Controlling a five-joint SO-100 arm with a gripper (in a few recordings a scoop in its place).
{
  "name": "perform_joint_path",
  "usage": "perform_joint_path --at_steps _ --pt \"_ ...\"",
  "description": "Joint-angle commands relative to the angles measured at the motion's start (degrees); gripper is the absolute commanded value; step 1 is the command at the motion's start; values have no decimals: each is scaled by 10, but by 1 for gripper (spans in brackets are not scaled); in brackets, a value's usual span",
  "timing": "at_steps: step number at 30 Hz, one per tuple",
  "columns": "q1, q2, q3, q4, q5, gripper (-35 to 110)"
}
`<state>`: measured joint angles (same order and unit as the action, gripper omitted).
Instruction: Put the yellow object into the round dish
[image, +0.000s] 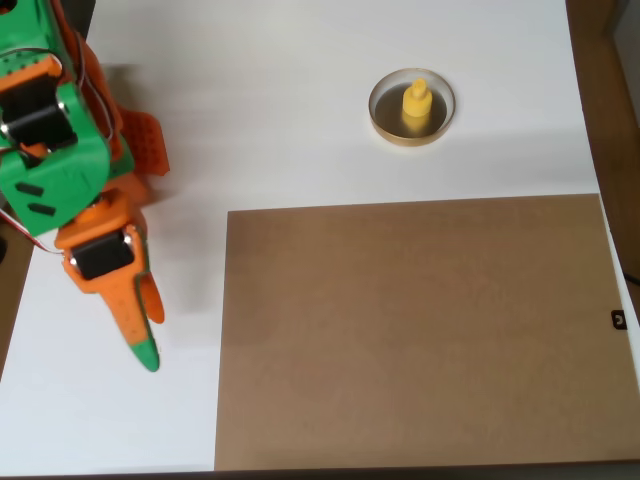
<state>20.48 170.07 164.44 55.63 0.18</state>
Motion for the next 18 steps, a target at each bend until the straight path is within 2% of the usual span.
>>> perform_joint_path --at_steps 1,11,18 --pt "13 34 4 11 -5 34" --pt "28 169 36 78 -23 35" --pt "26 171 36 83 -27 33"
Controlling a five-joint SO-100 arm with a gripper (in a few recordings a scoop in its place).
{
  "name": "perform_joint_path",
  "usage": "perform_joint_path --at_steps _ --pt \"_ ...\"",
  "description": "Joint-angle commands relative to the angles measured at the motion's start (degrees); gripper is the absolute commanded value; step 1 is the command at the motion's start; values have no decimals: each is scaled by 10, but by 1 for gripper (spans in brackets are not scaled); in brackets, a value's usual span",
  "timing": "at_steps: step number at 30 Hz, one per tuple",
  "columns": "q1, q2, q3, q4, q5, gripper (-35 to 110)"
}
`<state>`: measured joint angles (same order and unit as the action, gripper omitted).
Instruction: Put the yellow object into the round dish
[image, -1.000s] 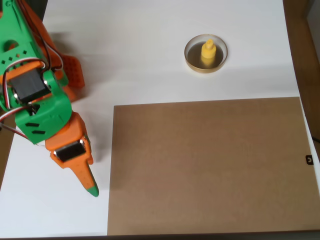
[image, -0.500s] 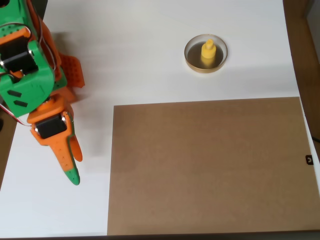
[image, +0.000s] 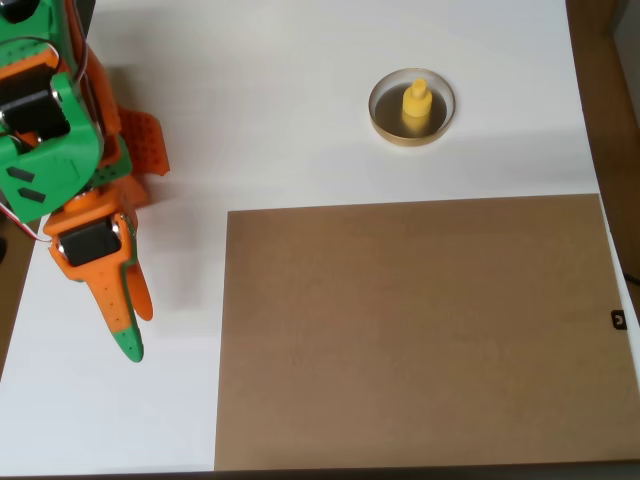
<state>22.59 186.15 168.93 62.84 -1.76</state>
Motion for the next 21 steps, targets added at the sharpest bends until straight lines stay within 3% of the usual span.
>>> perform_joint_path --at_steps 1,21 --pt "5 10 -9 12 -9 33" --pt "20 10 -9 11 5 29"
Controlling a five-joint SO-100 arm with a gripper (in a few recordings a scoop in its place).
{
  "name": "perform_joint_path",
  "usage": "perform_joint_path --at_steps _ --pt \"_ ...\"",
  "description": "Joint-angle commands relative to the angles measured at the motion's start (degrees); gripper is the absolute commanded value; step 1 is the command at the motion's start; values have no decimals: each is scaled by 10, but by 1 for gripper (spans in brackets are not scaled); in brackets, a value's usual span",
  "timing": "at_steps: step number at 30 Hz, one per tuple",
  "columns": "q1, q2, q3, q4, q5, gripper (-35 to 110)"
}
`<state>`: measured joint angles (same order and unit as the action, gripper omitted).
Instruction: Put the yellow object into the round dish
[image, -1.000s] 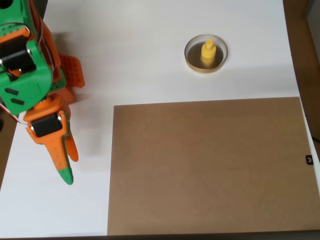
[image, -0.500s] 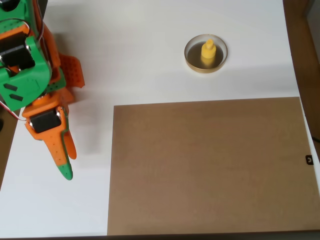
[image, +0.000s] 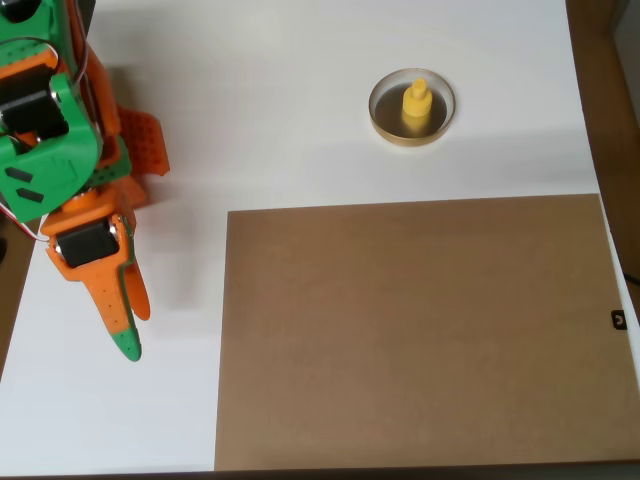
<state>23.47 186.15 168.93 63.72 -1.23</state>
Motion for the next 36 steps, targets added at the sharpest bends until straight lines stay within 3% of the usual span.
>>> perform_joint_path --at_steps 1,36 --pt "11 10 -9 3 0 30" --pt "11 10 -9 3 0 5"
